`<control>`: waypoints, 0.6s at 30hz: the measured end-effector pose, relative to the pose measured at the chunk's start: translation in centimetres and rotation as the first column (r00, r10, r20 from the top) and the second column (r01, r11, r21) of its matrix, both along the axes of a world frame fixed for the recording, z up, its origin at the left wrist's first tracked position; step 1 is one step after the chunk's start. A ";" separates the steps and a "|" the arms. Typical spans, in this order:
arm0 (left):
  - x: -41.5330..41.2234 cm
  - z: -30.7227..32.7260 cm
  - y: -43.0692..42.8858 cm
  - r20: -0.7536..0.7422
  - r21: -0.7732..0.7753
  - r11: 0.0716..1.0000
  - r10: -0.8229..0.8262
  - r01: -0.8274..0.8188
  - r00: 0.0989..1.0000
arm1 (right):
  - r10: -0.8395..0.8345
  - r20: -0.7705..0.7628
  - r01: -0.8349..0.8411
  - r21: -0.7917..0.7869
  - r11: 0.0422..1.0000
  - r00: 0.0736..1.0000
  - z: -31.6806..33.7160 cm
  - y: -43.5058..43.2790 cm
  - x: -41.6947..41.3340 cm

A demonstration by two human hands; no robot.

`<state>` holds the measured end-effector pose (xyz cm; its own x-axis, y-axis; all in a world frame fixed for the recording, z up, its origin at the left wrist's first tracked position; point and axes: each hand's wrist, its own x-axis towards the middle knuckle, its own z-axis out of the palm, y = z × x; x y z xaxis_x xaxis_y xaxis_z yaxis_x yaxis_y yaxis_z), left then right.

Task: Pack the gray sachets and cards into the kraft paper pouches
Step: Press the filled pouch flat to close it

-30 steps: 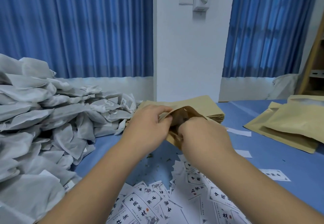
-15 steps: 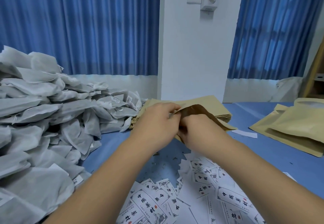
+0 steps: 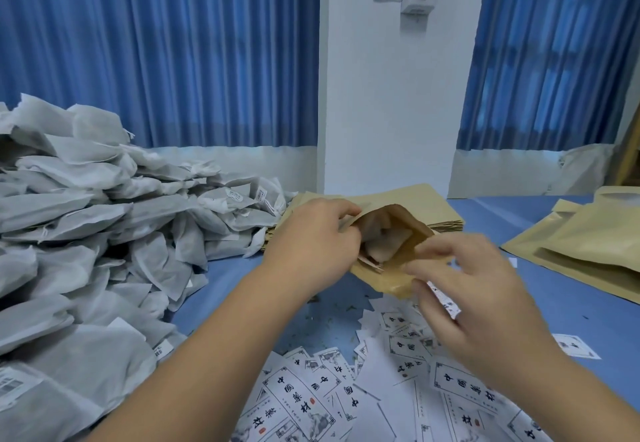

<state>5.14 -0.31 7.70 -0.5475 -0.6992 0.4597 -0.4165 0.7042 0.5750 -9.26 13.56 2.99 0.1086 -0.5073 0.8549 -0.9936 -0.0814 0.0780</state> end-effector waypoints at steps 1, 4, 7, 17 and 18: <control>0.0 0.0 0.1 0.006 -0.001 1.000 0.004 -0.004 1.000 | -0.036 0.004 0.037 -0.050 0.998 0.999 -0.5 0.2 -0.6; 0.3 0.2 0.2 0.045 -0.013 1.000 0.005 -0.005 0.999 | -0.074 0.053 0.075 -0.019 0.997 0.996 -1.5 0.2 -2.3; 0.7 0.6 0.4 0.078 -0.054 0.999 0.008 -0.003 0.997 | -0.061 0.049 0.055 0.104 0.993 0.997 -2.1 -0.3 -3.2; 3.0 -0.7 2.6 -0.097 -0.138 0.989 0.041 -0.054 0.994 | 0.074 0.072 -0.075 0.017 0.997 0.995 -2.0 -0.4 -1.7; 3.5 -1.2 3.1 -0.162 -0.113 0.991 0.054 -0.073 0.985 | 0.097 0.063 -0.097 0.002 0.995 0.993 -2.0 -0.2 -1.4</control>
<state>8.68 2.75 6.52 -0.4177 -0.6655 0.6186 -0.3727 0.7464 0.5514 -10.65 13.32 0.98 0.1036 -0.5010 0.8592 -0.9839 -0.1779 0.0149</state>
